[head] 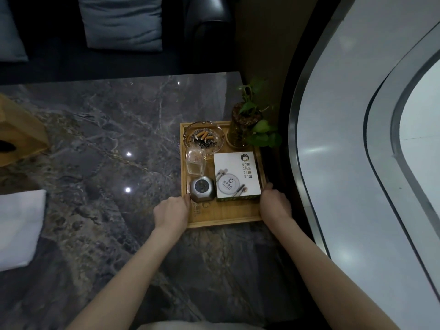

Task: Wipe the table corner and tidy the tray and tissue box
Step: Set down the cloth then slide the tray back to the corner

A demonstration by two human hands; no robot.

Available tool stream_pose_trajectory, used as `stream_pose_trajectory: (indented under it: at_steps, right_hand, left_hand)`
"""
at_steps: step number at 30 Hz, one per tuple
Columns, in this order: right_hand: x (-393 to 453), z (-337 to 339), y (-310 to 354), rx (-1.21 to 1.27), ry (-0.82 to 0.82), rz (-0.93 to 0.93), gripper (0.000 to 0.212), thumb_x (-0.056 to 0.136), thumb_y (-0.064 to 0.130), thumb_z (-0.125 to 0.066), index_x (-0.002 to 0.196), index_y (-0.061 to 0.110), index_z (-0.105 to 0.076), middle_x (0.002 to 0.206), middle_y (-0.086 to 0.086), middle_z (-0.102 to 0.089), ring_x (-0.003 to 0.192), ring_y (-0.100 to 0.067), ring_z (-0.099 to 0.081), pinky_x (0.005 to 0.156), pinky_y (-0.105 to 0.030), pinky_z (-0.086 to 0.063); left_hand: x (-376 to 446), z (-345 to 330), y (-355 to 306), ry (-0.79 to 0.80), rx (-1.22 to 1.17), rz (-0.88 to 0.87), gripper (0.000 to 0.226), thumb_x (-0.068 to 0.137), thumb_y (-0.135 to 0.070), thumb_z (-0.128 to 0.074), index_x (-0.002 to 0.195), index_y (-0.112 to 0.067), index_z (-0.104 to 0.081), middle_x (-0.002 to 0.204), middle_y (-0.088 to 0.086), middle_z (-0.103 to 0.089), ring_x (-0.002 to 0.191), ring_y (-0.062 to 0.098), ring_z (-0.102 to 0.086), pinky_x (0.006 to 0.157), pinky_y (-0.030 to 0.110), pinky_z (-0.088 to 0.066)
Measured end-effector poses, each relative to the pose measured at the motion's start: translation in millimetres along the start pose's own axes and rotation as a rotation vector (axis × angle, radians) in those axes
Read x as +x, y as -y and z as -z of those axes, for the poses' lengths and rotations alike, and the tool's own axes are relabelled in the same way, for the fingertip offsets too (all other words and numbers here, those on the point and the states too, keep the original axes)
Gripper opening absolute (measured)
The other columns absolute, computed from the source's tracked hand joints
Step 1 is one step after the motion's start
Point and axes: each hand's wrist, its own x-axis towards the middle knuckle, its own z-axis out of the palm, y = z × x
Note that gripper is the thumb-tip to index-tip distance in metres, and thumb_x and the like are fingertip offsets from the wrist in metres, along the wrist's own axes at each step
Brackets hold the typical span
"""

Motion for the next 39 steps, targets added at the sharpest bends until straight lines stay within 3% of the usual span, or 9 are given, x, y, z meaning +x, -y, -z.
stream_pose_trajectory:
  at_steps: [14, 19, 21, 23, 25, 27, 30, 33, 39]
  right_hand:
    - [0, 0, -1, 0.034, 0.045, -0.012, 0.044, 0.09, -0.007, -0.042, 0.133, -0.005, -0.033, 0.121, -0.024, -0.058, 0.108, -0.034, -0.058, 0.08, -0.036, -0.05]
    - [-34, -18, -7, 0.182, -0.122, -0.031, 0.035, 0.089, -0.001, -0.043, 0.125, 0.0, -0.04, 0.121, -0.019, -0.054, 0.111, -0.03, -0.053, 0.082, -0.034, -0.047]
    - [-51, -38, -10, 0.224, -0.224, 0.016, 0.037, 0.091, 0.008, -0.045, 0.127, 0.002, -0.039, 0.128, -0.017, -0.048, 0.119, -0.029, -0.045, 0.092, -0.035, -0.044]
    - [-64, -59, -11, 0.281, -0.28, 0.091, 0.048, 0.095, 0.021, -0.041, 0.139, 0.004, -0.031, 0.145, -0.016, -0.037, 0.135, -0.028, -0.031, 0.109, -0.038, -0.032]
    - [-73, -77, -11, 0.257, -0.284, 0.166, 0.059, 0.096, 0.036, -0.027, 0.147, 0.008, -0.017, 0.157, -0.01, -0.017, 0.145, -0.022, -0.011, 0.118, -0.037, -0.005]
    - [-78, -94, -12, 0.195, -0.282, 0.214, 0.068, 0.091, 0.046, -0.011, 0.148, 0.012, -0.004, 0.158, -0.006, -0.006, 0.145, -0.016, 0.001, 0.115, -0.034, 0.01]
    - [-78, -112, -15, 0.154, -0.296, 0.21, 0.07, 0.091, 0.051, -0.013, 0.146, 0.01, 0.002, 0.157, -0.006, -0.006, 0.143, -0.014, -0.001, 0.113, -0.035, 0.009]
    - [-77, -116, -17, 0.154, -0.283, 0.188, 0.07, 0.093, 0.054, -0.01, 0.146, 0.009, -0.003, 0.155, -0.005, -0.012, 0.142, -0.015, -0.011, 0.113, -0.033, 0.009]
    - [-76, -113, -14, 0.152, -0.254, 0.163, 0.069, 0.094, 0.053, -0.013, 0.145, 0.007, -0.002, 0.152, -0.006, -0.015, 0.14, -0.016, -0.011, 0.113, -0.032, 0.008]
  left_hand:
    - [1, -2, 1, 0.062, -0.002, 0.027, 0.057, 0.098, -0.04, -0.02, 0.102, -0.004, -0.063, 0.109, 0.018, -0.065, 0.102, 0.037, -0.06, 0.083, 0.04, -0.045]
    - [-31, -5, 1, -0.194, -0.226, 0.001, 0.028, 0.097, -0.028, -0.034, 0.106, -0.007, -0.05, 0.097, 0.015, -0.065, 0.086, 0.032, -0.062, 0.066, 0.036, -0.041]
    - [-49, -15, 3, -0.252, -0.308, -0.085, 0.03, 0.093, -0.022, -0.045, 0.119, -0.006, -0.048, 0.107, 0.015, -0.058, 0.094, 0.028, -0.058, 0.073, 0.034, -0.045]
    - [-62, -31, 6, -0.263, -0.267, -0.161, 0.047, 0.092, -0.027, -0.045, 0.133, -0.004, -0.039, 0.131, 0.018, -0.049, 0.118, 0.032, -0.05, 0.094, 0.04, -0.045]
    - [-72, -44, 6, -0.234, -0.182, -0.204, 0.062, 0.095, -0.045, -0.024, 0.142, -0.004, -0.023, 0.151, 0.016, -0.028, 0.137, 0.028, -0.03, 0.11, 0.042, -0.027]
    - [-79, -57, 6, -0.183, -0.145, -0.225, 0.074, 0.09, -0.055, 0.002, 0.145, -0.007, -0.008, 0.154, 0.009, -0.007, 0.142, 0.02, -0.01, 0.116, 0.038, -0.009]
    - [-84, -71, 6, -0.172, -0.13, -0.211, 0.075, 0.087, -0.058, 0.008, 0.144, -0.009, 0.001, 0.153, 0.007, 0.002, 0.141, 0.015, 0.004, 0.113, 0.032, 0.007]
    - [-85, -75, 10, -0.147, -0.098, -0.203, 0.07, 0.09, -0.054, 0.004, 0.144, -0.01, 0.0, 0.153, 0.008, -0.001, 0.139, 0.011, 0.007, 0.111, 0.033, 0.006]
    - [-82, -78, 11, -0.112, -0.11, -0.2, 0.068, 0.091, -0.053, 0.0, 0.144, -0.011, 0.003, 0.153, 0.009, -0.002, 0.139, 0.013, 0.0, 0.111, 0.033, 0.001]
